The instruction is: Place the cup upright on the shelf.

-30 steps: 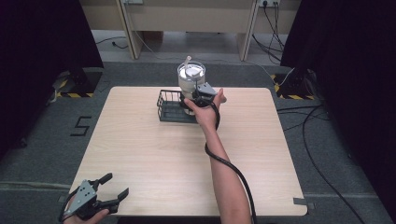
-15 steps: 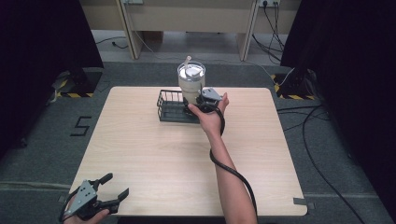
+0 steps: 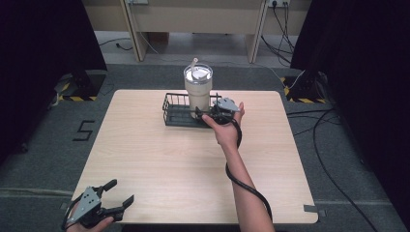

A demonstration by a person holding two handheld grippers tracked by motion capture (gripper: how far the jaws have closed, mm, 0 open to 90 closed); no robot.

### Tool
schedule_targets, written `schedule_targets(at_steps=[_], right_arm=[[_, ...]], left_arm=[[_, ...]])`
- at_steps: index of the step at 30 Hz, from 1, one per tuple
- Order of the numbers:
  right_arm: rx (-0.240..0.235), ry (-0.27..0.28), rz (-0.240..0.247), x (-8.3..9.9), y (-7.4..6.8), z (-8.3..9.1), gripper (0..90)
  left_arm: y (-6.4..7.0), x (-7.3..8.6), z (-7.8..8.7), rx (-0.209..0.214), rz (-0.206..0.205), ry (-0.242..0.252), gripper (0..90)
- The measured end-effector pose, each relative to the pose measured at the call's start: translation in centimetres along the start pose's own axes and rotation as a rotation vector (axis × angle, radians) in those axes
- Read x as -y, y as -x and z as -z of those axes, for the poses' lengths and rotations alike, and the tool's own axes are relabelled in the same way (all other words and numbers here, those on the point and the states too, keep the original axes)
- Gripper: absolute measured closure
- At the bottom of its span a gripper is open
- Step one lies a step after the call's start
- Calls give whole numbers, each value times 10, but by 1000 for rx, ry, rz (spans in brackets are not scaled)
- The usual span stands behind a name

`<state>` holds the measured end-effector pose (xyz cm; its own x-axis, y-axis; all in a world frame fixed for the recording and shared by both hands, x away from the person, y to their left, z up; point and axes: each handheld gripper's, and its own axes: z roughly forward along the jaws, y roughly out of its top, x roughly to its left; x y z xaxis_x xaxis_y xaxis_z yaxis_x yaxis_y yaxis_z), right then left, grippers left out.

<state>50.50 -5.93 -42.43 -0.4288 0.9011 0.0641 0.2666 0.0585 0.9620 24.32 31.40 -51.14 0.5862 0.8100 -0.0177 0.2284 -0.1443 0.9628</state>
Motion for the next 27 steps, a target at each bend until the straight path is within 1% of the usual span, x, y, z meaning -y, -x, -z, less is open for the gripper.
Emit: schedule_targets(at_steps=[4, 5, 6, 8, 13, 15, 17, 20, 27], right_arm=[[-3, -1, 0, 6, 2, 11, 20], [-3, -1, 0, 6, 2, 11, 20], [3, -3, 4, 9, 5, 16, 20], [15, -5, 9, 12, 8, 21, 24], [17, -7, 13, 17, 13, 36, 24], [14, -9, 4, 19, 16, 42, 27], [14, -9, 6, 21, 19, 47, 28], [20, 0, -2, 23, 25, 58, 33], [32, -15, -4, 33, 36, 77, 35]], left_arm=[[0, 0, 0, 2, -2, -2, 142], [0, 0, 0, 2, -2, -2, 142], [1, 0, 0, 2, -2, -3, 142], [1, 0, 0, 1, -2, -3, 142], [1, 0, -1, 1, -3, -4, 142], [1, 0, 0, 1, -4, -5, 142], [1, 0, 0, 0, -4, -4, 142], [1, 0, 0, 0, -2, -4, 142], [1, 0, -1, 0, -3, -7, 142]])
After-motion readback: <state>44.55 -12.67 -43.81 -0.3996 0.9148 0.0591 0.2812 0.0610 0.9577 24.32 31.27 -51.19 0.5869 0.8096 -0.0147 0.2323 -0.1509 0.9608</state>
